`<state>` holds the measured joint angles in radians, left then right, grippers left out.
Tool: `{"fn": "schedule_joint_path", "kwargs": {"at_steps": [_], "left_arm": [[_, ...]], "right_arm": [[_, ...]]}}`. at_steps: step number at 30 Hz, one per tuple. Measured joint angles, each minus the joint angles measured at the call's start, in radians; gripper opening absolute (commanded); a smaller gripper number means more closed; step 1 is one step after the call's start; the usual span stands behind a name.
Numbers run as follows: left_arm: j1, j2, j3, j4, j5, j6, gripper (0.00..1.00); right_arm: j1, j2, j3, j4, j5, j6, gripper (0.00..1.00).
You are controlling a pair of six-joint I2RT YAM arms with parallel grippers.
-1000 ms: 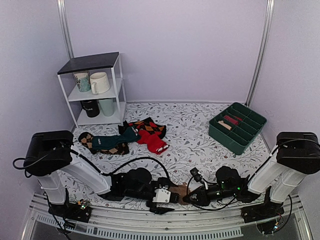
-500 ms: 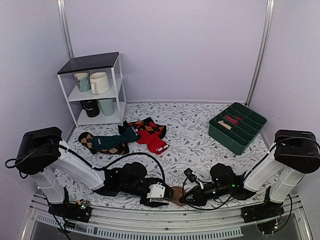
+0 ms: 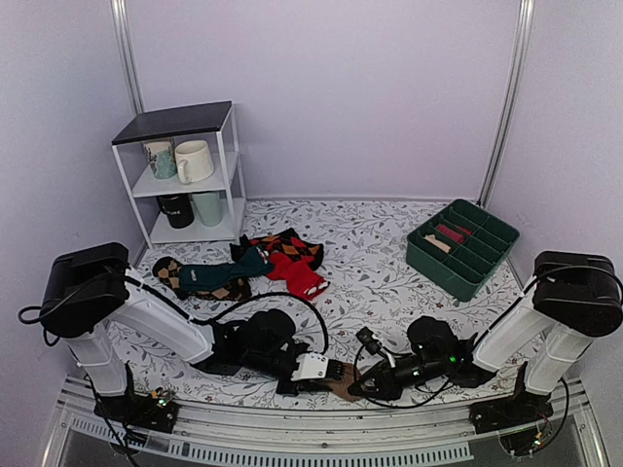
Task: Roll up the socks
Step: Roll a pair of socks at the center of the board.
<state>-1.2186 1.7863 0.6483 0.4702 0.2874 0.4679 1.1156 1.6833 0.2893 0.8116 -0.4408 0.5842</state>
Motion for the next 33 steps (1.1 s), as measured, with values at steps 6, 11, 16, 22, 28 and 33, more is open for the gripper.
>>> {"fn": "schedule_joint_path", "kwargs": {"at_steps": [6, 11, 16, 22, 28, 33], "left_arm": [[0.006, 0.000, 0.021, -0.035, 0.023, -0.051, 0.00], [0.010, -0.001, 0.031, -0.055, 0.034, -0.111, 0.00], [0.010, 0.020, 0.071, -0.092, 0.043, -0.188, 0.00], [0.014, 0.067, 0.119, -0.098, 0.069, -0.265, 0.00], [0.041, 0.087, 0.140, -0.110, 0.126, -0.304, 0.00], [0.056, 0.114, 0.175, -0.131, 0.174, -0.319, 0.00]], "right_arm": [[-0.009, -0.014, 0.006, -0.037, -0.012, -0.009, 0.20], [-0.010, -0.040, 0.034, -0.128, -0.010, -0.032, 0.41], [-0.001, -0.119, 0.053, -0.233, 0.056, -0.076, 0.53], [-0.002, -0.351, -0.012, -0.365, 0.261, -0.180, 0.56], [-0.006, -0.634, -0.129, -0.344, 0.352, -0.314, 0.59], [-0.002, -0.645, -0.171, -0.297, 0.348, -0.358, 0.61]]}}
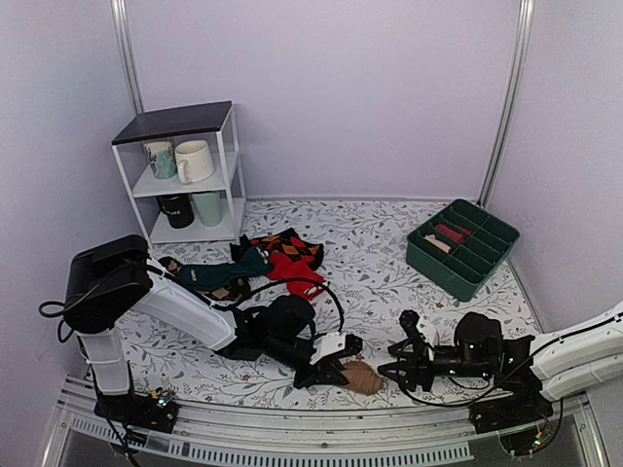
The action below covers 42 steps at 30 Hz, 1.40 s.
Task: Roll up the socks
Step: Roll a pair of socks at the center of the board.
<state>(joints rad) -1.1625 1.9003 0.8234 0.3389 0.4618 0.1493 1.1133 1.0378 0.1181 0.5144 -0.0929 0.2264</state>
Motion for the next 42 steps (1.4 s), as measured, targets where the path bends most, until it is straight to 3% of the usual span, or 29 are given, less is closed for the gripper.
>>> {"fn": "schedule_joint_path", "kwargs": {"at_steps": [9, 30, 38, 42], "left_arm": [[0.017, 0.027, 0.038, -0.029, 0.056, -0.009, 0.00], [0.035, 0.060, 0.094, -0.087, 0.118, -0.032, 0.00], [0.042, 0.069, 0.106, -0.101, 0.140, -0.035, 0.00], [0.043, 0.071, 0.109, -0.103, 0.145, -0.035, 0.00]], "right_arm": [[0.041, 0.188, 0.027, 0.060, 0.001, -0.002, 0.67], [0.045, 0.325, 0.096, 0.054, -0.047, 0.111, 0.81], [0.045, 0.421, 0.136, 0.090, -0.049, 0.137, 0.80], [0.045, 0.442, 0.141, 0.116, -0.067, 0.156, 0.74]]}}
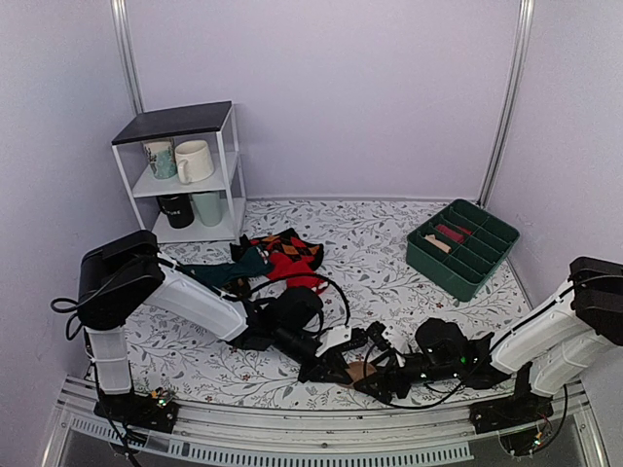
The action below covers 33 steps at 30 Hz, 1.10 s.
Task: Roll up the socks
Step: Roll a pair of socks at the center of the board, then pick up a pair of socks from the center of the board.
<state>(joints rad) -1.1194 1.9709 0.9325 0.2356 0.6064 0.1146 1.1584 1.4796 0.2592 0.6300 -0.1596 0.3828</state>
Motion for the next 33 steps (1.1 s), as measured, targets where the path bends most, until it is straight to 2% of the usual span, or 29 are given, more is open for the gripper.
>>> {"fn": "schedule_joint_path", "kwargs": {"at_steps": [11, 16, 18, 20, 23, 24, 27, 28, 29, 30, 33], "left_arm": [[0.001, 0.002, 0.003, -0.005, 0.004, 0.000, 0.00], [0.003, 0.003, 0.004, -0.005, 0.007, 0.000, 0.00], [0.003, 0.005, 0.006, -0.008, 0.008, 0.000, 0.00], [0.004, 0.006, 0.010, -0.014, 0.010, 0.000, 0.00], [0.006, 0.006, 0.012, -0.021, 0.011, 0.000, 0.01], [0.006, 0.005, 0.012, -0.021, 0.010, 0.000, 0.09], [0.005, -0.004, 0.009, -0.024, -0.002, 0.003, 0.24], [0.005, -0.011, 0.005, -0.025, -0.014, 0.004, 0.54], [0.004, -0.022, -0.001, -0.027, -0.030, 0.005, 0.90], [0.002, -0.034, -0.009, -0.028, -0.046, 0.015, 0.98], [-0.002, -0.105, -0.055, -0.045, -0.093, 0.025, 1.00]], "right_arm": [[0.001, 0.023, -0.005, 0.024, -0.062, 0.048, 0.40], [0.002, 0.028, -0.005, 0.031, -0.059, 0.053, 0.29], [0.002, 0.028, -0.005, 0.031, -0.057, 0.055, 0.18], [0.002, 0.032, -0.005, 0.034, -0.056, 0.060, 0.01], [0.002, 0.043, -0.004, 0.046, -0.055, 0.065, 0.00], [0.002, 0.046, -0.004, 0.051, -0.054, 0.067, 0.00], [0.002, 0.047, -0.004, 0.053, -0.044, 0.074, 0.00], [0.001, 0.047, -0.004, 0.055, -0.040, 0.078, 0.00], [-0.001, 0.046, -0.004, 0.055, -0.035, 0.080, 0.00], [-0.003, 0.046, -0.005, 0.056, -0.032, 0.086, 0.00], [-0.017, 0.025, -0.017, 0.051, -0.020, 0.100, 0.00]]}}
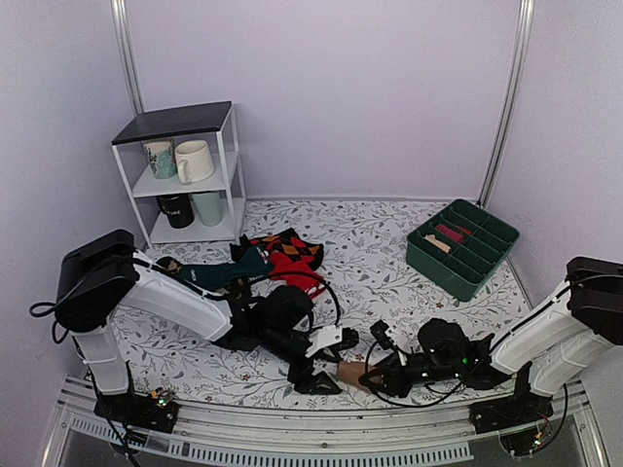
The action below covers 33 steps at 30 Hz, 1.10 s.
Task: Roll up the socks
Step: Pick up a pair of socks from the center of the board.
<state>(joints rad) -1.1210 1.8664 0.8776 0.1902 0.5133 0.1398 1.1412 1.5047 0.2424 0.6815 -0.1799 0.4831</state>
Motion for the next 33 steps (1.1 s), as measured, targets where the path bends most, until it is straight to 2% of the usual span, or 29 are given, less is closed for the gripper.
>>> {"fn": "schedule_joint_path", "kwargs": {"at_steps": [6, 10, 14, 19, 27, 33], "left_arm": [[0.003, -0.153, -0.118, -0.023, -0.105, 0.014, 0.99], [0.012, -0.213, -0.149, -0.010, -0.164, 0.017, 0.99], [0.043, -0.244, -0.172, 0.035, -0.215, 0.016, 0.99], [0.100, -0.278, -0.235, 0.131, -0.250, 0.005, 0.99], [0.185, -0.365, -0.294, 0.263, -0.291, -0.077, 0.99], [0.218, -0.377, -0.277, 0.297, -0.290, -0.131, 1.00]], "right_arm": [[-0.042, -0.134, -0.034, -0.091, 0.035, 0.023, 0.00], [-0.097, -0.291, -0.001, -0.250, 0.045, 0.011, 0.00], [-0.233, -0.436, 0.128, -0.466, 0.050, -0.048, 0.00], [-0.501, -0.567, 0.300, -0.657, 0.059, -0.187, 0.00], [-0.758, -0.510, 0.476, -0.834, 0.028, -0.385, 0.00], [-0.910, -0.443, 0.524, -0.876, -0.016, -0.534, 0.00]]}}
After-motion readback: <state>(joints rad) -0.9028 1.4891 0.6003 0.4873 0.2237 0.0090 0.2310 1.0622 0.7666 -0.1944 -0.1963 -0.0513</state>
